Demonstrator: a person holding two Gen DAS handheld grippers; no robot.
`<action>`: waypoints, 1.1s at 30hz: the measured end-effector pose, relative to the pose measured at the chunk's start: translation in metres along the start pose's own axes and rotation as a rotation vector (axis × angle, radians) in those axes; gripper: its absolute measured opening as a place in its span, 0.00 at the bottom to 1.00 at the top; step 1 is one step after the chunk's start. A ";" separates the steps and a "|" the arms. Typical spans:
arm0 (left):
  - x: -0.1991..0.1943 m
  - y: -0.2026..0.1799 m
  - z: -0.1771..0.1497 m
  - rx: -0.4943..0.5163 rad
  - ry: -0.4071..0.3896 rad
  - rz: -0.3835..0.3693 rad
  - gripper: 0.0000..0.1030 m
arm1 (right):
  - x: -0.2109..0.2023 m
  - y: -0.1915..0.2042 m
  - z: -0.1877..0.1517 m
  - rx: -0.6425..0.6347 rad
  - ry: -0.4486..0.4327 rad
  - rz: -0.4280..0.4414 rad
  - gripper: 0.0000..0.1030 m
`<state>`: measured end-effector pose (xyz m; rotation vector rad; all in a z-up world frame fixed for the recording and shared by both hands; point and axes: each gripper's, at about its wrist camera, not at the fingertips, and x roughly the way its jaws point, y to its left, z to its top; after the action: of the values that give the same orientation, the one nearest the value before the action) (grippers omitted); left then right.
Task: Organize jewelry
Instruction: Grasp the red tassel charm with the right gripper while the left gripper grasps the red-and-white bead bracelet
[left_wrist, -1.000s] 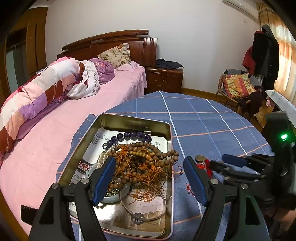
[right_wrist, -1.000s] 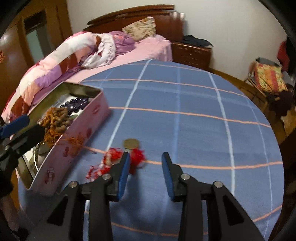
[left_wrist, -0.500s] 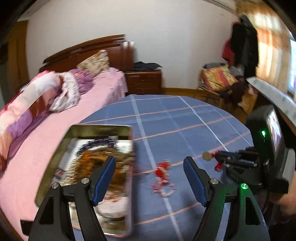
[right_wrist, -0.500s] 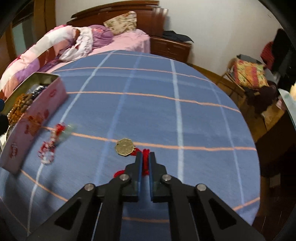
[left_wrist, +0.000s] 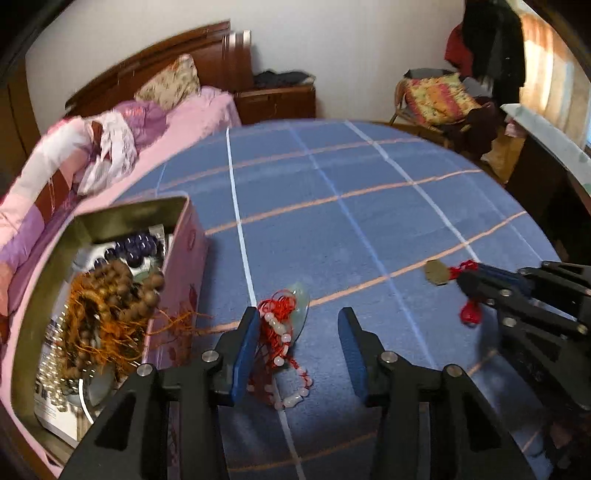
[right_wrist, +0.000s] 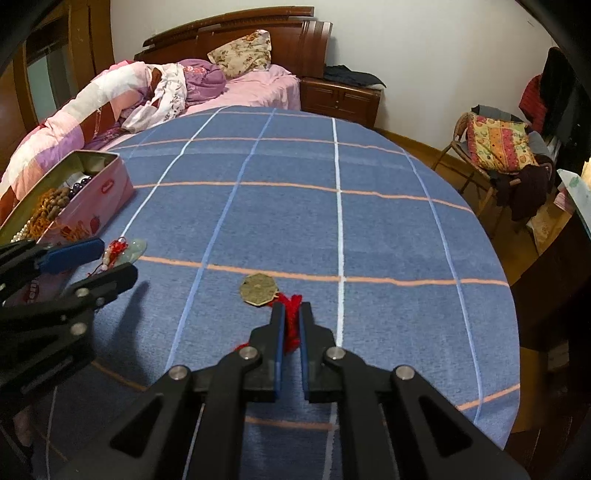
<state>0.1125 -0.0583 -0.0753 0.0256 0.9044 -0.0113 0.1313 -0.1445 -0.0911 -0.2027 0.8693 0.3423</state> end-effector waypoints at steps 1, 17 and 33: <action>0.000 0.000 0.000 -0.003 0.003 -0.004 0.43 | -0.001 0.000 -0.001 -0.002 -0.001 -0.001 0.10; -0.044 0.002 0.007 0.015 -0.114 -0.121 0.04 | -0.017 -0.009 -0.001 0.033 -0.055 0.033 0.06; -0.099 0.032 0.027 -0.046 -0.265 -0.159 0.04 | -0.068 -0.012 0.018 0.052 -0.193 0.037 0.05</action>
<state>0.0731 -0.0272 0.0202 -0.0890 0.6400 -0.1386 0.1086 -0.1641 -0.0268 -0.1038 0.6913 0.3675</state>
